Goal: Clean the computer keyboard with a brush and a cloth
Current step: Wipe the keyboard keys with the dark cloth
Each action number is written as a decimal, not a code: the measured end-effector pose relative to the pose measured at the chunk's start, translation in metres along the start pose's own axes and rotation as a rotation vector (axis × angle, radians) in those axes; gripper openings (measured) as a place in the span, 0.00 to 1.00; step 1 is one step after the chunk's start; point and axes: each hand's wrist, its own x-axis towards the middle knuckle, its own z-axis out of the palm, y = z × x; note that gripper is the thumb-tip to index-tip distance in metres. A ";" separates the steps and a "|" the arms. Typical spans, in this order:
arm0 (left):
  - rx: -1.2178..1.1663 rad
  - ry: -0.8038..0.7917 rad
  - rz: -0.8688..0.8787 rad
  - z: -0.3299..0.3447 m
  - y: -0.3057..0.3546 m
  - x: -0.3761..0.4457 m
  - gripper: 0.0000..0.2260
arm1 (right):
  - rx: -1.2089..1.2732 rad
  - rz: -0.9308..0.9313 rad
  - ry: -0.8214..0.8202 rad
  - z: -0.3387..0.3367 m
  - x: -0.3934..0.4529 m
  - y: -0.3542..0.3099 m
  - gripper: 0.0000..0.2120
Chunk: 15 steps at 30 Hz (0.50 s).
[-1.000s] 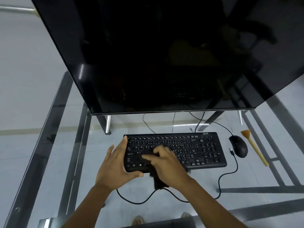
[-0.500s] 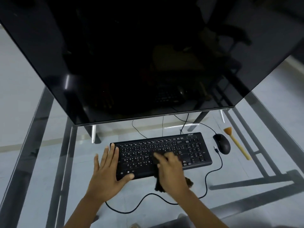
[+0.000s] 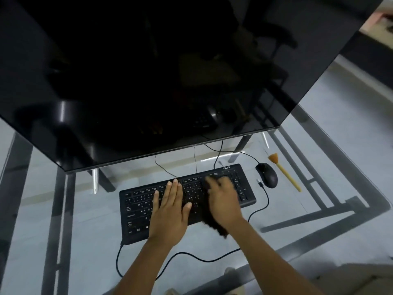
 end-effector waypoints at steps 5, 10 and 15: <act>0.089 0.030 0.009 0.008 -0.003 -0.003 0.28 | -0.072 -0.243 -0.087 0.003 -0.025 -0.011 0.20; 0.135 0.035 0.033 0.010 -0.004 -0.002 0.27 | -0.023 0.199 0.149 -0.012 0.017 0.032 0.19; 0.154 0.055 0.047 0.010 -0.003 -0.002 0.26 | -0.115 -0.087 0.034 -0.005 0.016 0.019 0.21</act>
